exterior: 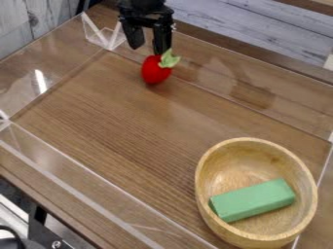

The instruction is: Move the red object to the left side of the table

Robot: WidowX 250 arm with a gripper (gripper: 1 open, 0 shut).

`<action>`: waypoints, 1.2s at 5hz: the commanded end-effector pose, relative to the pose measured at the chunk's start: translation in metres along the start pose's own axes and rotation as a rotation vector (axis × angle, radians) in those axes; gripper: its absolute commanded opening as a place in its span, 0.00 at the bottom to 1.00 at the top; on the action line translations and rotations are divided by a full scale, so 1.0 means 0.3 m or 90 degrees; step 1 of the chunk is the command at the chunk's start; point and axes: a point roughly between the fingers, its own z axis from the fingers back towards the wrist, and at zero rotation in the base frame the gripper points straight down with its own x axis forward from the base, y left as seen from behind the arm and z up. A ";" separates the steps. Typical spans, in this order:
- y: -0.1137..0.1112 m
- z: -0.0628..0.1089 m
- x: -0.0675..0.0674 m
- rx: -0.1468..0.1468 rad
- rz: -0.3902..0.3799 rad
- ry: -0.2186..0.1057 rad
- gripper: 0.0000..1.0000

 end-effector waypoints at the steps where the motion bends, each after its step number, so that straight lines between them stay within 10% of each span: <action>1: -0.033 0.106 0.021 0.024 -0.026 -0.044 1.00; 6: -0.067 -0.091 0.009 0.018 -0.044 0.016 1.00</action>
